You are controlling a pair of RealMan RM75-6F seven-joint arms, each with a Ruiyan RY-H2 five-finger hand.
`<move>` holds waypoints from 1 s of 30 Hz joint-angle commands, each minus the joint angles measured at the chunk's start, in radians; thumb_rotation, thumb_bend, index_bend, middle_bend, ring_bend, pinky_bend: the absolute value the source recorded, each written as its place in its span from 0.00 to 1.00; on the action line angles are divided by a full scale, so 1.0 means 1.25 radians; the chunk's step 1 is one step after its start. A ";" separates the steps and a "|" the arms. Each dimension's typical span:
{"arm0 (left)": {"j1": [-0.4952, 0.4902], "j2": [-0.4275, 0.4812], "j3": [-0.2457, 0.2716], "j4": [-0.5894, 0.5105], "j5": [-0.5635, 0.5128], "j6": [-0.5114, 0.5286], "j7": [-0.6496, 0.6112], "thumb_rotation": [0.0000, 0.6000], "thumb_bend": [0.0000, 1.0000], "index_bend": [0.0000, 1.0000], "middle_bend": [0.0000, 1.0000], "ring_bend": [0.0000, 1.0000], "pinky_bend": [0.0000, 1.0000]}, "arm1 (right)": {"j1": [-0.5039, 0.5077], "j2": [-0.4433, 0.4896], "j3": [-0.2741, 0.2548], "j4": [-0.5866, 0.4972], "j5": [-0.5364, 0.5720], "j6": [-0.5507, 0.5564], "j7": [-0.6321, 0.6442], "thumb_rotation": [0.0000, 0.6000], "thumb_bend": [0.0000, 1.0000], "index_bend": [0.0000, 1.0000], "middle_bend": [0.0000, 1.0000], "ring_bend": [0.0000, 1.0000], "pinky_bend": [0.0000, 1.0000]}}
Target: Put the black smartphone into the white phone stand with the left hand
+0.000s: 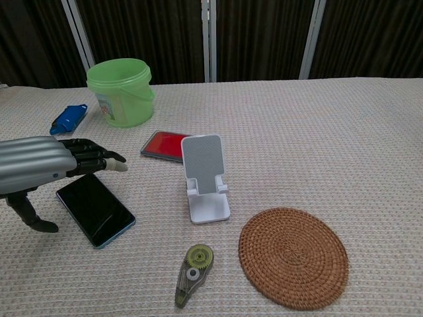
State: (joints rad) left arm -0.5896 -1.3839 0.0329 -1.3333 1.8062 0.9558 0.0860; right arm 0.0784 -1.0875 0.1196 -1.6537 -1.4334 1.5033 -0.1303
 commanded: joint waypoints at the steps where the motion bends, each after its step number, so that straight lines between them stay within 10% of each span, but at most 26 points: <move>1: -0.019 -0.012 0.013 0.028 0.013 -0.003 -0.016 1.00 0.00 0.11 0.00 0.10 0.11 | 0.000 0.000 0.001 -0.001 0.004 -0.002 -0.002 1.00 0.00 0.00 0.00 0.00 0.00; 22: -0.076 -0.100 0.057 0.180 0.011 0.002 -0.062 1.00 0.00 0.23 0.11 0.22 0.23 | 0.003 -0.001 0.008 0.010 0.025 -0.010 0.001 1.00 0.00 0.00 0.00 0.00 0.00; 30: -0.085 -0.120 0.068 0.201 0.005 0.012 -0.064 1.00 0.00 0.41 0.30 0.38 0.33 | 0.004 0.001 0.009 0.014 0.033 -0.015 0.009 1.00 0.00 0.00 0.00 0.00 0.00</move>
State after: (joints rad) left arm -0.6956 -1.5331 0.1170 -1.0829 1.8133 0.9683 0.0051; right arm 0.0831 -1.0869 0.1313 -1.6370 -1.3927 1.4843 -0.1196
